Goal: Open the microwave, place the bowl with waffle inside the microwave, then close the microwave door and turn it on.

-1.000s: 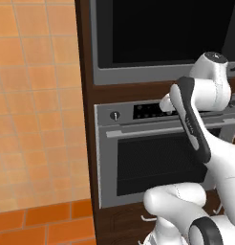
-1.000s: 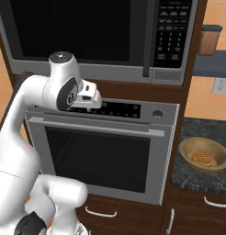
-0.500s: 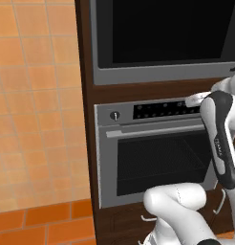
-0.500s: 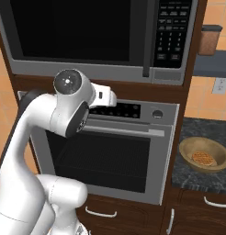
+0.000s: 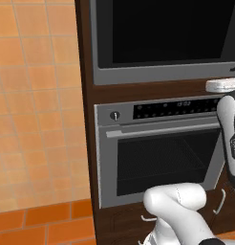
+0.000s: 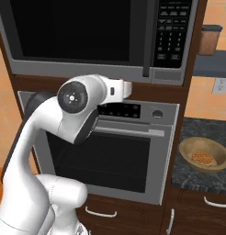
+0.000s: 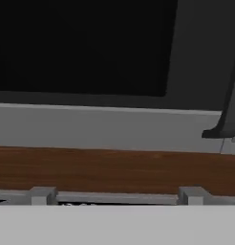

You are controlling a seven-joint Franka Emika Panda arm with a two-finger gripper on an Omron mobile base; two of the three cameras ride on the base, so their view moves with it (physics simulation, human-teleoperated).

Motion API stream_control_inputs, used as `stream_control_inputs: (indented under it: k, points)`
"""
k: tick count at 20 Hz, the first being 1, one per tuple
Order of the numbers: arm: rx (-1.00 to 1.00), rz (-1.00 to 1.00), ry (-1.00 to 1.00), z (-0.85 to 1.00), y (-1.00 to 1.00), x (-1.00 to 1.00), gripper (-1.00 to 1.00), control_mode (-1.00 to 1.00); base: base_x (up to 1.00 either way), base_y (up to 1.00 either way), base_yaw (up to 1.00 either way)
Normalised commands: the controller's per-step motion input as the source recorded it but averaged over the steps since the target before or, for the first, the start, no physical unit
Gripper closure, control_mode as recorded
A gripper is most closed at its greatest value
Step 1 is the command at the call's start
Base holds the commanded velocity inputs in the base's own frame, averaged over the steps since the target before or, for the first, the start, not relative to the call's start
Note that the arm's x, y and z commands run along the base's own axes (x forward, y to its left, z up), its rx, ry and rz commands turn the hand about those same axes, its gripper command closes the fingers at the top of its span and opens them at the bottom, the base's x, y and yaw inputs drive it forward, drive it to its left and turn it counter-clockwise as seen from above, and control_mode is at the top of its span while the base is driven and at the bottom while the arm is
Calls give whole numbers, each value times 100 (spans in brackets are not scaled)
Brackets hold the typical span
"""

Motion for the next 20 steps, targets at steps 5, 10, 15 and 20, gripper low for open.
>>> stream_control_inputs:
  k: [5,10,15,20]
  points:
    - [0,-10,-29,60,-40,5,-100,-100,0,0,0]
    - [1,-6,-32,43,-64,6,-100,-100,0,0,0]
    - [5,2,-3,28,-61,31,-100,-100,0,0,0]
    - [8,9,5,14,-55,41,-100,-100,0,0,0]
